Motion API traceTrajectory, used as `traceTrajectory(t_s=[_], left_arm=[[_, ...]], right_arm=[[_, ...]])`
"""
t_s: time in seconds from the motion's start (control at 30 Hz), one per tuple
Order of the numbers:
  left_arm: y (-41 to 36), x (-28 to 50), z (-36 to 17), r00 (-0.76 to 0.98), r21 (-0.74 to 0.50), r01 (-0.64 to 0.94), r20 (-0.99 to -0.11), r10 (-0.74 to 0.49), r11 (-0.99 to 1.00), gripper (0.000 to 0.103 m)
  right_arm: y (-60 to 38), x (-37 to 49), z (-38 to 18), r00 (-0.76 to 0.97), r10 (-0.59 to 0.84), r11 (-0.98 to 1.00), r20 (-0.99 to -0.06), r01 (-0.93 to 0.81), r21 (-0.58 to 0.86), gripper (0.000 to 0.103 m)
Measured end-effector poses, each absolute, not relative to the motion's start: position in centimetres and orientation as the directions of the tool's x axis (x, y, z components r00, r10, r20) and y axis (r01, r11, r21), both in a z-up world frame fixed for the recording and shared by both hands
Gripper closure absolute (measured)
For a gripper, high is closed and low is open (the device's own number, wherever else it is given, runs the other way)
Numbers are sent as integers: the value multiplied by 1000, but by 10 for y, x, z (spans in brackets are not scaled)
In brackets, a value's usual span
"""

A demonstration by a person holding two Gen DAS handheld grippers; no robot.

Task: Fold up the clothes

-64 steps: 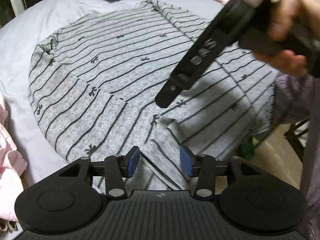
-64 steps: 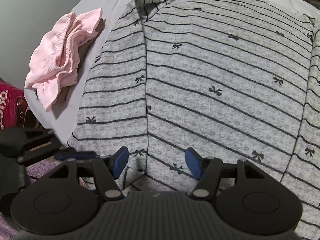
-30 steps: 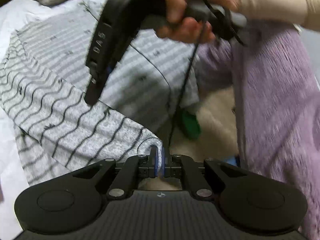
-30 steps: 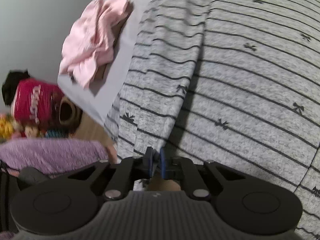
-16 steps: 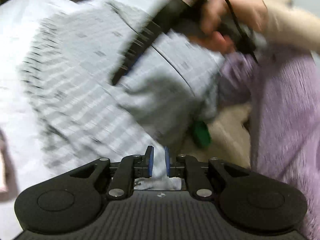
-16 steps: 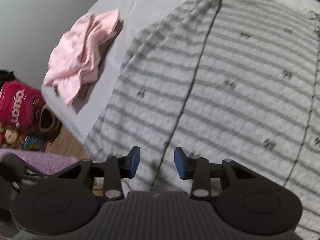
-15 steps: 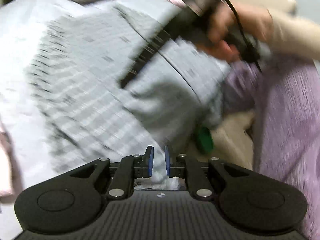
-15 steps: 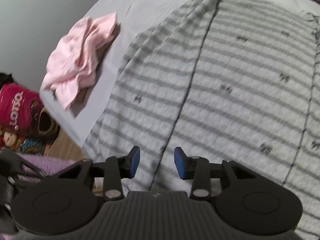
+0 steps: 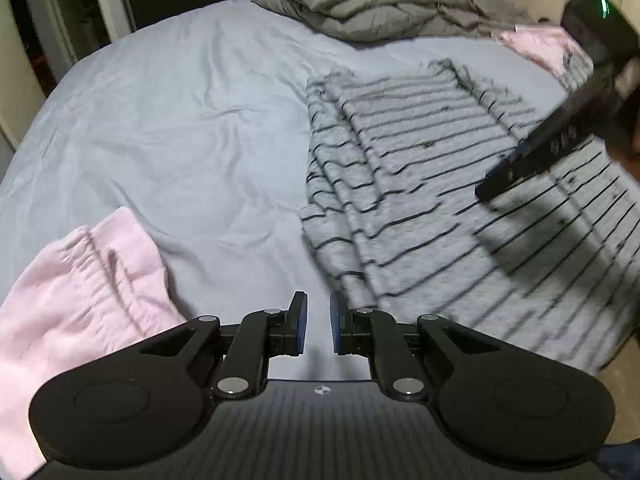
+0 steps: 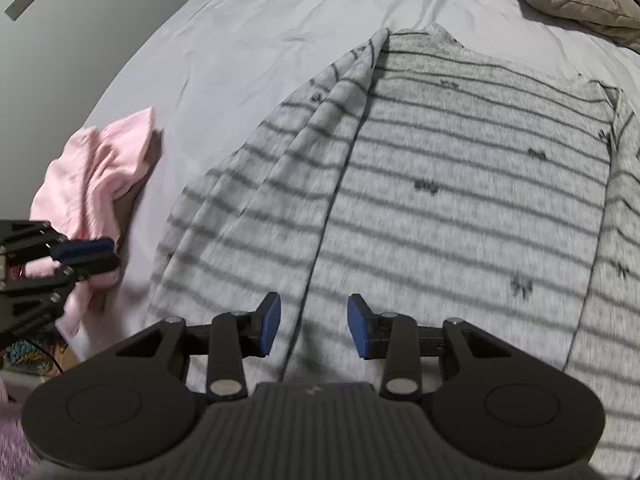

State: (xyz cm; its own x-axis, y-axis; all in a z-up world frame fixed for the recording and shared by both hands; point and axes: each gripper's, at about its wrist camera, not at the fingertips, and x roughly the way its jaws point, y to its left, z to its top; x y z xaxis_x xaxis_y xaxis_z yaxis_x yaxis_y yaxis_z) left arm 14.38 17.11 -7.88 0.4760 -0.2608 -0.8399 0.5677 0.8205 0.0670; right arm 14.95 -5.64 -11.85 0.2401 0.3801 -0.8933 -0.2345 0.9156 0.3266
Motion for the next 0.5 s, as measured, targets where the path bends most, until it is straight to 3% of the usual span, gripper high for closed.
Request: traceTrajectory(t_s=[0.27,0.43,0.5], left_arm=[[167,163,-115,488,133,695,-809,-328,706,94],[158,174,-123,538,158,708,-753,-380,688,81],[156,173,-122,566,168,706,-718,-405,689,70]], right_arm=[[-54,198,-147,274,418,905,-866,-202,373,62],[-46,211,-164,245,439,897,-864,-180,405,62],[-43,212,-168,228,451,891,-863,-172,421,62]])
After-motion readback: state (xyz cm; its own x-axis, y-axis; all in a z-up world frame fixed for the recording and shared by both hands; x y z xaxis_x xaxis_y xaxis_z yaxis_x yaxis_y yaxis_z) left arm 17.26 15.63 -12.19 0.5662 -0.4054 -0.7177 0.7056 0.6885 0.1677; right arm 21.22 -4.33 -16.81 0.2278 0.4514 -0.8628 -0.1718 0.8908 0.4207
